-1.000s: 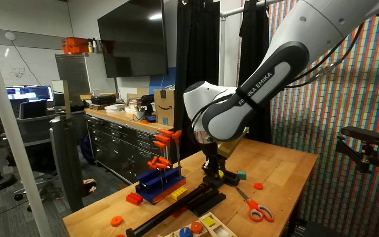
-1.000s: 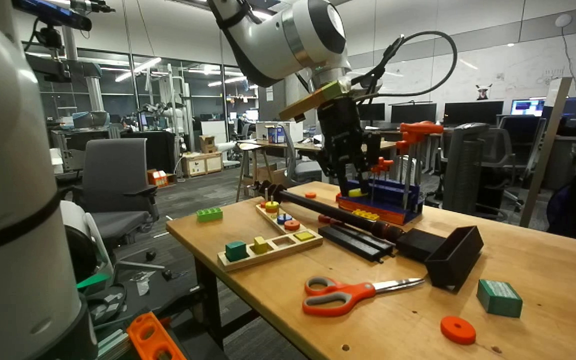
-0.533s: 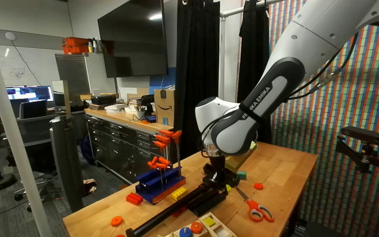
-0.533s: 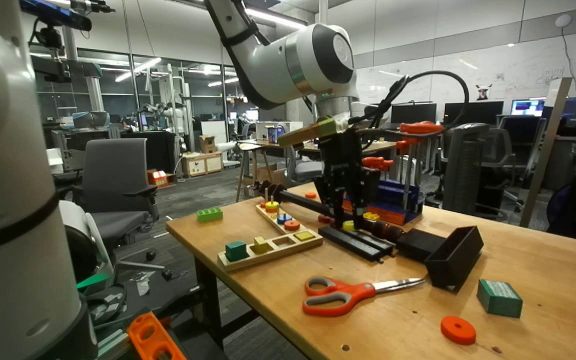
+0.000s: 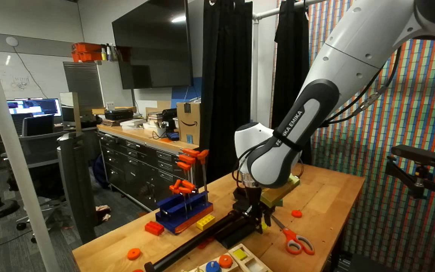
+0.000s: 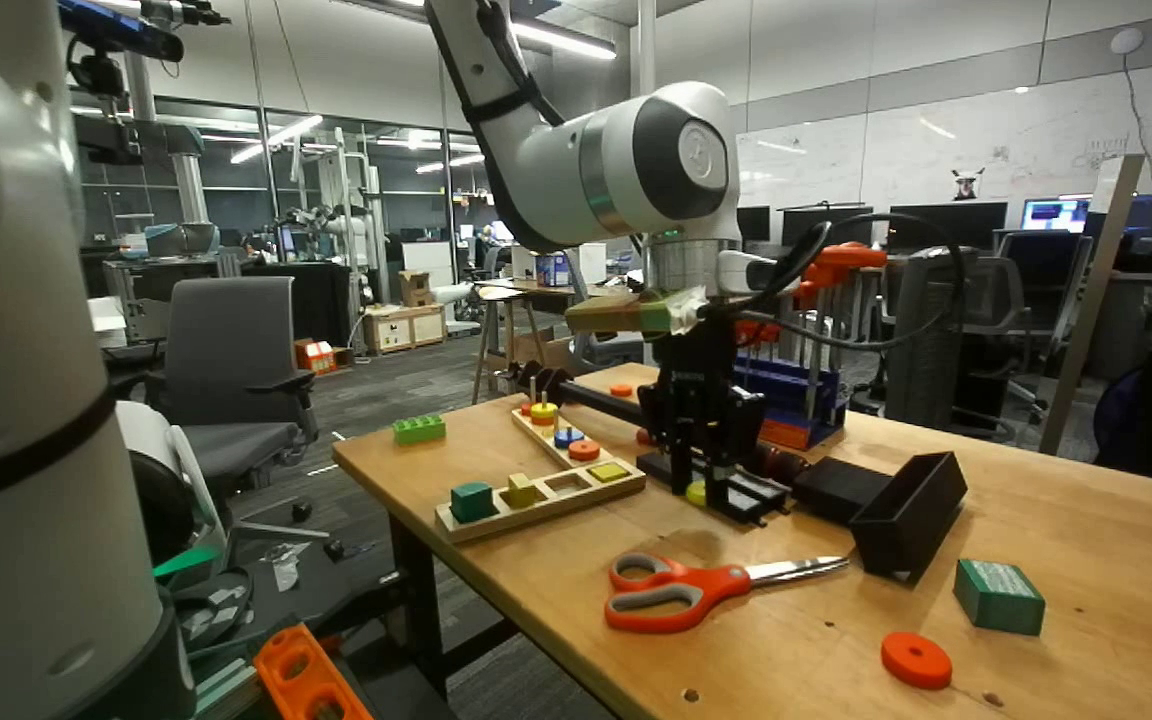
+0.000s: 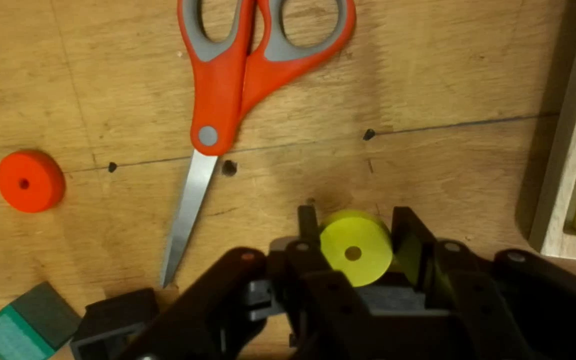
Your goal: Unhang the yellow object from the wooden object and put it on the table
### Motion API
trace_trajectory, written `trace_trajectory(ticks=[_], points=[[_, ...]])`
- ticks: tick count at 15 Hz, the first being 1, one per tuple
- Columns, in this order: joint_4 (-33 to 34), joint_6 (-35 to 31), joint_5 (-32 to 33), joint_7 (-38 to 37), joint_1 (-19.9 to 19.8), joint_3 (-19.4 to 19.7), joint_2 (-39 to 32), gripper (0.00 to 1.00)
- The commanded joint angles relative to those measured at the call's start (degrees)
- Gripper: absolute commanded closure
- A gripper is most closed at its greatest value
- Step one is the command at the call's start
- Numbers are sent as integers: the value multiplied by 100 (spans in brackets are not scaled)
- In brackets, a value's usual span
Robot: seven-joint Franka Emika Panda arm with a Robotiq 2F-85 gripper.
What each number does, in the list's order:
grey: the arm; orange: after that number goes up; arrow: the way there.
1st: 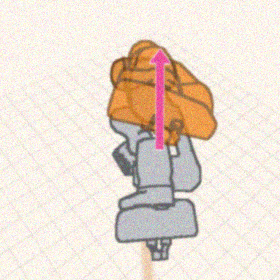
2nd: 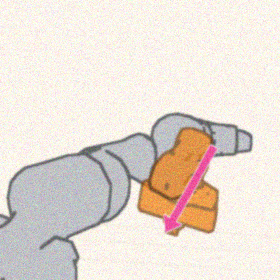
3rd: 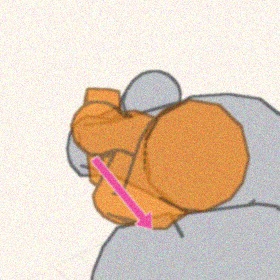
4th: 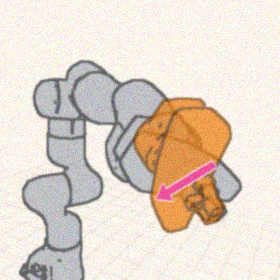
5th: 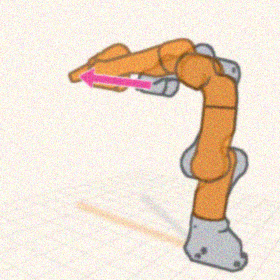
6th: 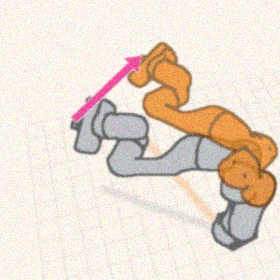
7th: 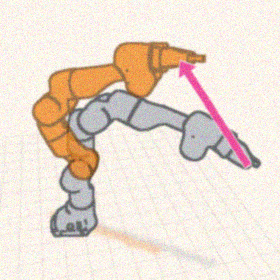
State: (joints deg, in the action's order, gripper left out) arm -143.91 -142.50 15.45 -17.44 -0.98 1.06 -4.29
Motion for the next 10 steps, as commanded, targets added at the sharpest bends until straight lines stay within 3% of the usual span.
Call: trace_trajectory(ticks=[1, 7, 8, 10], points=[[-97, -272, -259, 168, -27, 84, 10, 76], [-104, -222, -306, 110, -32, 150, -19, 76], [-93, -214, -318, 98, -35, 156, -44, 34], [-72, -184, -368, 140, -45, 166, -82, 27]])
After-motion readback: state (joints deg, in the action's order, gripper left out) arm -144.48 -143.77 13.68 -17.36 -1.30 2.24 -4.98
